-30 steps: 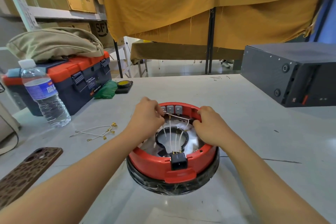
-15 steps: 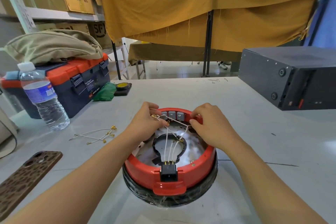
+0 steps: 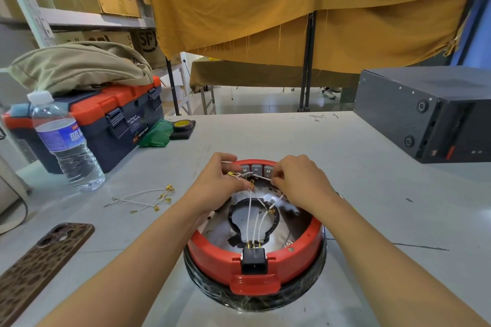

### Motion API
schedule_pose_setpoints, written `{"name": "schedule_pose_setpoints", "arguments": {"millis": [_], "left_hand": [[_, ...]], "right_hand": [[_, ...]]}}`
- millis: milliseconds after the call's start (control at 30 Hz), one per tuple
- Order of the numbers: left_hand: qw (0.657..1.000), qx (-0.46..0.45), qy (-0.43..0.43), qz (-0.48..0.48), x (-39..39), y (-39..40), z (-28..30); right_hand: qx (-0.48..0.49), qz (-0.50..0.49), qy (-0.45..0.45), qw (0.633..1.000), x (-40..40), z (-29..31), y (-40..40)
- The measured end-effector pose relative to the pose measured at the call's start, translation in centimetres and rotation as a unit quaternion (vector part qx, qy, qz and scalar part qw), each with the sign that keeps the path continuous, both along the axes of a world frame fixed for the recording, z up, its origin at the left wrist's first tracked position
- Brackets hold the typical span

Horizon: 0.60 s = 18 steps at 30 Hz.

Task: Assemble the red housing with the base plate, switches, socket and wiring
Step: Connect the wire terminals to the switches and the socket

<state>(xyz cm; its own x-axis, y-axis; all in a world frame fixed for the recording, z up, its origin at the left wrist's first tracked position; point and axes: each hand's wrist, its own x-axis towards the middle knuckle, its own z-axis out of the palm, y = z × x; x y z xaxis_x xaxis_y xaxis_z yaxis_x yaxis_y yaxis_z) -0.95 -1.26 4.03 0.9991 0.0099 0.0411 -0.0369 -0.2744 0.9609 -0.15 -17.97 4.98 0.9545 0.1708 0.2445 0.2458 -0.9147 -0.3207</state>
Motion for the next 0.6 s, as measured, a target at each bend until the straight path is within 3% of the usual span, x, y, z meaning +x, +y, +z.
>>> {"name": "schedule_pose_setpoints", "arguments": {"millis": [100, 600], "left_hand": [[0.999, 0.001, -0.004, 0.035, 0.1, 0.1, -0.1], [0.97, 0.209, -0.073, 0.099, 0.2, 0.8, -0.1]], "right_hand": [[0.0, -0.009, -0.007, 1.0, -0.1, -0.2, -0.1], [-0.117, 0.022, -0.03, 0.992, -1.4, 0.2, -0.3]]}}
